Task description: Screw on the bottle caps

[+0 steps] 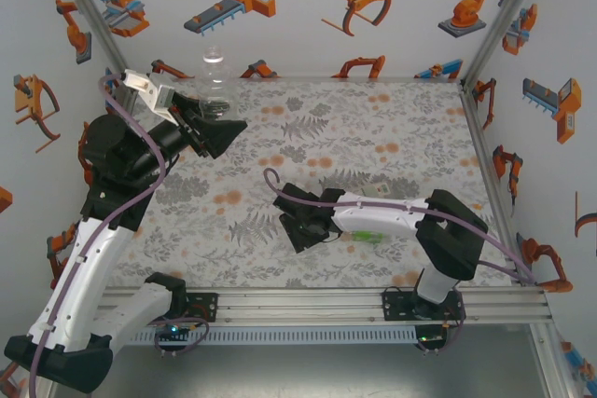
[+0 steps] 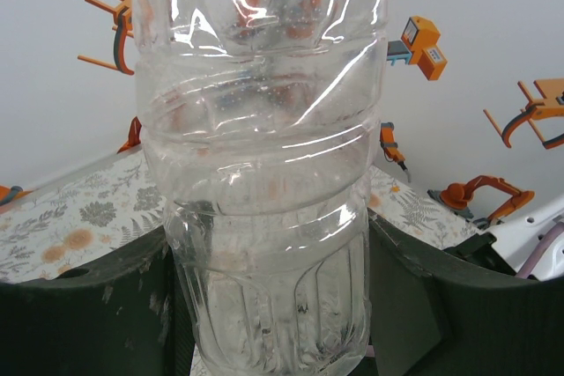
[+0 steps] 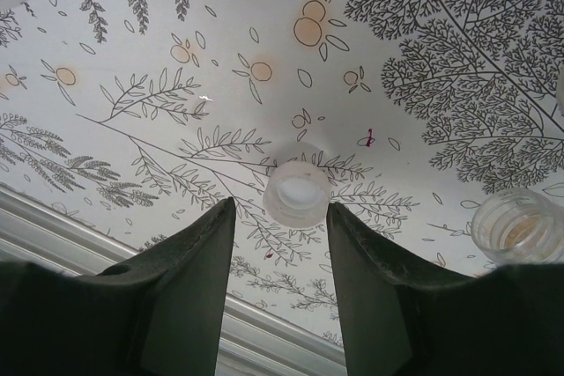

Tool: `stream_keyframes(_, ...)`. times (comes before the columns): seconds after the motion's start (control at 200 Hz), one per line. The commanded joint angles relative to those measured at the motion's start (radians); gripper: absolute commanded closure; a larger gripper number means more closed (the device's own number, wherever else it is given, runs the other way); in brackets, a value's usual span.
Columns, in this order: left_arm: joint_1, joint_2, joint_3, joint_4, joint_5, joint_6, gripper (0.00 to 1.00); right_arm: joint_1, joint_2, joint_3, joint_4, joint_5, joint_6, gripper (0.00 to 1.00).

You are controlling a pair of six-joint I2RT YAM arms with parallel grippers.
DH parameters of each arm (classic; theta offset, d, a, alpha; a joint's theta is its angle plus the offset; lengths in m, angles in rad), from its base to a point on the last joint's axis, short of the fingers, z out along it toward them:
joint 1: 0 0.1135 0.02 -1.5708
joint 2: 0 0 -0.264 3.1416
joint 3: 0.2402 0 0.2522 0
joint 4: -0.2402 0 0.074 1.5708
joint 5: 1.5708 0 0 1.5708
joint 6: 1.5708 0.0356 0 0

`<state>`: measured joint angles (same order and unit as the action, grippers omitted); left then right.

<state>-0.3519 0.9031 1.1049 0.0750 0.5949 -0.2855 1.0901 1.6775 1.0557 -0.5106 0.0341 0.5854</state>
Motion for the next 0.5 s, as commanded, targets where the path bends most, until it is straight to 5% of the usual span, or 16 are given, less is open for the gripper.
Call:
stream_keyframes(0.0, 0.003, -0.005, 0.004, 0.044, 0.000, -0.021, 1.00, 0.006, 0.013, 0.006, -0.014, -0.002, -0.008, 0.54)
stream_keyframes(0.496, 0.003, -0.003, 0.006, 0.049, -0.003, -0.027, 1.00, 0.005, 0.042, 0.008, -0.012, -0.007, -0.011, 0.57)
